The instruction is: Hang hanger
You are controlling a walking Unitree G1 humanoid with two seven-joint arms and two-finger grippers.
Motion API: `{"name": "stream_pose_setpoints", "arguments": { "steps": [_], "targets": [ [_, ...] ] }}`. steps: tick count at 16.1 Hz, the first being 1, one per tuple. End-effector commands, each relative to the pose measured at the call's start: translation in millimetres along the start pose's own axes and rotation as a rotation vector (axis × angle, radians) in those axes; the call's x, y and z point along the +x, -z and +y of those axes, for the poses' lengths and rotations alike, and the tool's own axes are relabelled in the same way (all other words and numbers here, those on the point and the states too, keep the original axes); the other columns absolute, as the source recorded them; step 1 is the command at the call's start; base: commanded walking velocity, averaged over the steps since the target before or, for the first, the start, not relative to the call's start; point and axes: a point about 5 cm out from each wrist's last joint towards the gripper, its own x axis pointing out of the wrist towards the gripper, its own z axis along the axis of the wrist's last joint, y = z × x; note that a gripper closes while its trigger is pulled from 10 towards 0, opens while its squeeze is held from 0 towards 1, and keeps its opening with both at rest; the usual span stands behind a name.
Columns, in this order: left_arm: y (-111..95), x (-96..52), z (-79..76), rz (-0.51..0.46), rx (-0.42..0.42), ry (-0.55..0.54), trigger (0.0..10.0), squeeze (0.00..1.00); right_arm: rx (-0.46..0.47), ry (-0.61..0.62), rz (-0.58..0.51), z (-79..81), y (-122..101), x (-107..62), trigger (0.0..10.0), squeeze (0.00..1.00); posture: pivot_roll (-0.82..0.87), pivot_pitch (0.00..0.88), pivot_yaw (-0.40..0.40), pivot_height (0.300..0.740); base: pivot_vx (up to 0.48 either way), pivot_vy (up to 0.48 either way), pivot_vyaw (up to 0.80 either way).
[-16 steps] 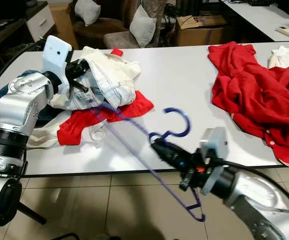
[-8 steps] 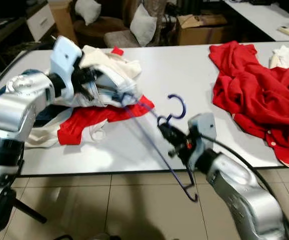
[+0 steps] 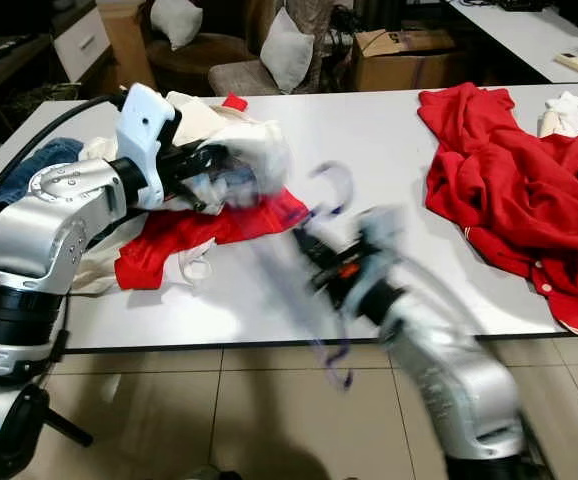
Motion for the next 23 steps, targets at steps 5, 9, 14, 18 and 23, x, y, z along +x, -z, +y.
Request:
{"name": "stream_pose_setpoints", "arguments": {
  "steps": [5,9,14,18,23],
  "targets": [
    [-15.0,-24.7,15.2,-0.012,0.071,0.084,0.0,0.0,-0.037,0.492,-0.201,-81.4,-51.1,-10.2,10.0,0.0,-0.13,0.0,0.072,0.74,0.0,0.0,0.0],
    [-73.9,-51.8,54.2,-0.206,0.252,0.037,0.0,0.0,-0.098,0.432,-0.547,-89.2,-150.7,-31.2,10.0,0.0,-0.12,0.0,0.053,0.74,0.0,0.0,0.0],
    [-43.4,-43.7,57.3,-0.174,0.062,-0.104,0.0,0.0,-0.138,0.42,-0.12,-73.3,-53.6,-13.9,10.0,0.0,-0.13,0.0,0.058,0.74,0.0,0.0,0.0],
    [-45.6,-28.5,45.7,-0.215,0.015,-0.033,0.0,0.0,-0.158,0.267,-0.064,-53.2,-42.3,-4.3,10.0,0.0,-0.13,0.0,0.065,0.74,0.0,0.0,0.0],
    [-53.2,-18.6,33.9,-0.206,0.034,0.052,0.0,0.0,-0.174,0.46,-0.222,-80.7,-67.9,5.7,10.0,0.0,-0.14,0.0,0.082,0.74,0.0,0.0,0.0]
  ]
}}
